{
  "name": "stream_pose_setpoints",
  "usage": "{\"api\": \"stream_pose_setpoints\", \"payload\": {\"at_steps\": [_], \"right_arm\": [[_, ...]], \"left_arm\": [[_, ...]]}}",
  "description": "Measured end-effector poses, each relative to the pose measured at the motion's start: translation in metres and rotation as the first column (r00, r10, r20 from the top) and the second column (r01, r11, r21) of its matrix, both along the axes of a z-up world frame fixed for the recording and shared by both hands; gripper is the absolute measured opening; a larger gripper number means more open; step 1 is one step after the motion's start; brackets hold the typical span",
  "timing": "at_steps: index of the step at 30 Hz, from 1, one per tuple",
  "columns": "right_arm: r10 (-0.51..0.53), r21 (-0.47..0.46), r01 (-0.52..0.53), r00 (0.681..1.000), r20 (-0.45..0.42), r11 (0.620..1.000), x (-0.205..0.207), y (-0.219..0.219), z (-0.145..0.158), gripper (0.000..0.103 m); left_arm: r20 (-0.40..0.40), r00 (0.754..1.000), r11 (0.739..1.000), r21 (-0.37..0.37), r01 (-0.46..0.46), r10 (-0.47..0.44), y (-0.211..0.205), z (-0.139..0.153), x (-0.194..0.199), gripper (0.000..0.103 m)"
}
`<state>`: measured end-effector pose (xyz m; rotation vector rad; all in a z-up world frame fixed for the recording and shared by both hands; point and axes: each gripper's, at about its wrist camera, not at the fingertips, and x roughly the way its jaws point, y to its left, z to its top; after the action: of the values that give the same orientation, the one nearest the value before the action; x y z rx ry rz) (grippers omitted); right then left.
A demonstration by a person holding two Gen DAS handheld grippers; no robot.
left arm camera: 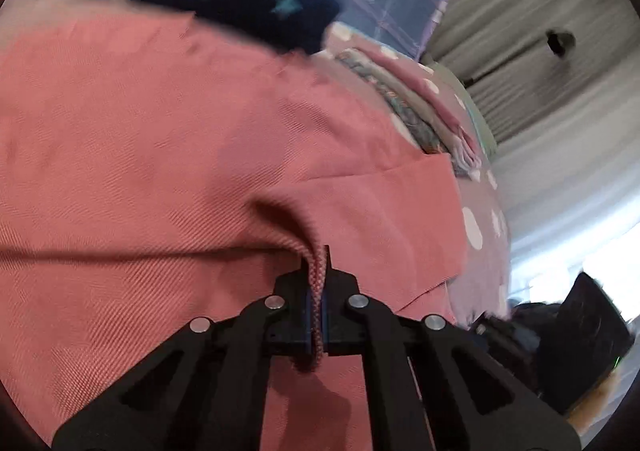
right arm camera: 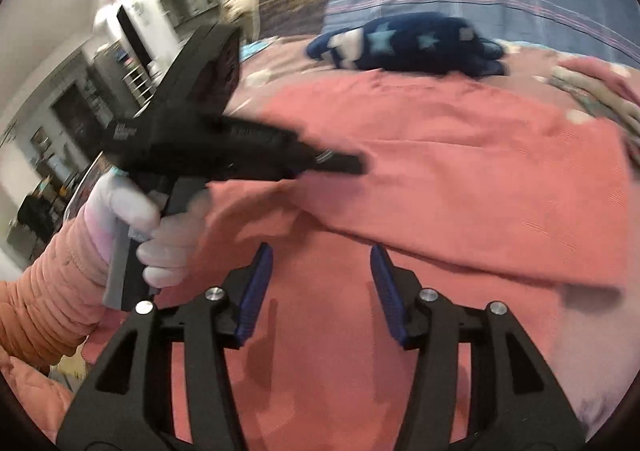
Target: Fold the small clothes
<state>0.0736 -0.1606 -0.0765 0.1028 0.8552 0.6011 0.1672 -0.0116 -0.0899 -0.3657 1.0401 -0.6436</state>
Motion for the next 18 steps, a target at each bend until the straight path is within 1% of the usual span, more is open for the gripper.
{"api": "stream_pose_setpoints", "payload": {"at_steps": [2,3,4,5,6,8,9,10,12,13,14,15,16,17,18], "right_arm": [[-0.076,0.007,0.076,0.997,0.003,0.997,-0.003,-0.024,0.003,0.052],[-0.114,0.009,0.114,0.993,0.006,0.993,-0.005,-0.035,0.005,0.053],[-0.162,0.005,0.162,0.987,0.009,0.987,-0.005,-0.047,0.006,0.053],[-0.214,-0.002,0.214,0.977,0.013,0.977,-0.005,-0.058,0.007,0.054],[-0.248,-0.006,0.248,0.969,0.014,0.969,-0.005,-0.067,0.008,0.055],[-0.317,-0.004,0.317,0.948,0.004,0.948,-0.004,-0.087,0.008,0.056],[-0.342,-0.001,0.342,0.94,-0.003,0.94,-0.004,-0.094,0.007,0.056],[-0.354,0.001,0.354,0.935,-0.008,0.935,-0.004,-0.099,0.006,0.056],[-0.367,-0.013,0.367,0.93,-0.016,0.93,-0.005,-0.101,0.001,0.056],[-0.367,-0.019,0.367,0.93,-0.019,0.93,-0.005,-0.1,-0.002,0.056],[-0.364,-0.022,0.363,0.931,-0.024,0.931,-0.005,-0.099,-0.004,0.057],[-0.355,-0.026,0.354,0.934,-0.032,0.935,-0.004,-0.097,-0.008,0.057],[-0.351,-0.032,0.349,0.936,-0.039,0.936,-0.001,-0.095,-0.011,0.057],[-0.348,-0.043,0.347,0.936,-0.047,0.937,0.002,-0.091,-0.015,0.058],[-0.35,-0.052,0.348,0.935,-0.05,0.936,0.003,-0.089,-0.018,0.058]], "left_arm": [[0.073,0.997,1.0,0.012,0.024,-0.025,-0.009,0.025,-0.003,0.002],[0.135,0.99,0.999,0.018,0.039,-0.041,-0.014,0.05,-0.003,0.002],[0.176,0.983,0.999,0.027,0.042,-0.046,-0.014,0.065,-0.004,0.002],[0.244,0.969,0.998,0.045,0.035,-0.045,-0.013,0.09,-0.003,0.003],[0.283,0.958,0.998,0.059,0.024,-0.04,-0.011,0.105,-0.002,0.003],[0.366,0.93,0.995,0.098,-0.03,-0.008,0.004,0.134,0.001,0.003],[0.408,0.913,0.988,0.127,-0.085,0.026,0.017,0.145,0.004,0.003],[0.443,0.895,0.976,0.164,-0.146,0.06,0.033,0.15,0.007,0.003],[0.464,0.88,0.949,0.221,-0.226,0.102,0.062,0.143,0.013,0.003],[0.455,0.882,0.931,0.258,-0.259,0.119,0.078,0.132,0.017,0.003],[0.439,0.889,0.922,0.275,-0.274,0.134,0.088,0.123,0.019,0.003],[0.392,0.906,0.911,0.295,-0.287,0.159,0.105,0.101,0.024,0.003],[0.361,0.917,0.904,0.313,-0.29,0.17,0.114,0.087,0.027,0.004],[0.329,0.926,0.892,0.342,-0.298,0.183,0.12,0.071,0.03,0.007],[0.308,0.929,0.862,0.392,-0.322,0.207,0.129,0.053,0.033,0.018]]}}
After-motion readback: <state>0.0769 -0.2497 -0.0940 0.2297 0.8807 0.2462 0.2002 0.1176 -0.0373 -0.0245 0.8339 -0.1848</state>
